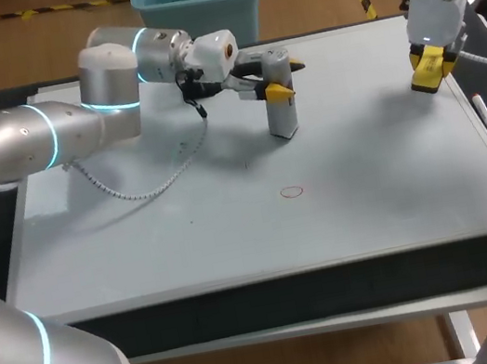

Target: Pick up the inspection probe, press it on each red-marked spot on the whiteboard one by one, put down the probe, pick up the eraser, and wipe off all the red marks.

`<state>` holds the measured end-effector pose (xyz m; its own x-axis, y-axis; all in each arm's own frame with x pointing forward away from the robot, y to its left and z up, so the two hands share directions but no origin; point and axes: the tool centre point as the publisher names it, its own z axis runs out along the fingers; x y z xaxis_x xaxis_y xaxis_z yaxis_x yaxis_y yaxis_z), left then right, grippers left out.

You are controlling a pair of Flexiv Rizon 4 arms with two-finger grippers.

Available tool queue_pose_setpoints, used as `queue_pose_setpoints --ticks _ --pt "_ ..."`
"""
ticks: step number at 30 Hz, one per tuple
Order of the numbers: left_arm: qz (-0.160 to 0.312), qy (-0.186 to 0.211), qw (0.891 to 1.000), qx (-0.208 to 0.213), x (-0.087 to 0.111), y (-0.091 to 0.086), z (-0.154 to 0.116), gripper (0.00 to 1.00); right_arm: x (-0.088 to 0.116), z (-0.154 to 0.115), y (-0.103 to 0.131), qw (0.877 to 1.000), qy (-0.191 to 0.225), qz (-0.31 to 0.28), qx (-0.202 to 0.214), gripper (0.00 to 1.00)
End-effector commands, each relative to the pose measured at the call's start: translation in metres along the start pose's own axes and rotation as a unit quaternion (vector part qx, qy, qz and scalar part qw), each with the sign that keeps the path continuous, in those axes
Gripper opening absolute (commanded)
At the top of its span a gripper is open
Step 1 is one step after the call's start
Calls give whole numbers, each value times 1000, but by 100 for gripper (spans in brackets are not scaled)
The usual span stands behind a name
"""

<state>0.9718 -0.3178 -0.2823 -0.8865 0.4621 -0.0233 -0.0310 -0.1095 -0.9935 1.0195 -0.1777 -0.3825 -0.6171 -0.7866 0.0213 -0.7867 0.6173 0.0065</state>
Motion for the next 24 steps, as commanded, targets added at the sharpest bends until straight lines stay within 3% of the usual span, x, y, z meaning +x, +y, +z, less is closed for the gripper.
queue_pose_setpoints --ticks 1,18,24 --pt "-2 25 1000 6 -6 5 -1 0 0 0 -1 1000 2 -1 0 0" --pt "-1 22 1000 1 -7 3 -5 0 0 0 -1 1000 2 -1 0 0" --pt "1 16 1000 2 1 -12 -7 0 0 0 -1 1000 2 -1 0 0"
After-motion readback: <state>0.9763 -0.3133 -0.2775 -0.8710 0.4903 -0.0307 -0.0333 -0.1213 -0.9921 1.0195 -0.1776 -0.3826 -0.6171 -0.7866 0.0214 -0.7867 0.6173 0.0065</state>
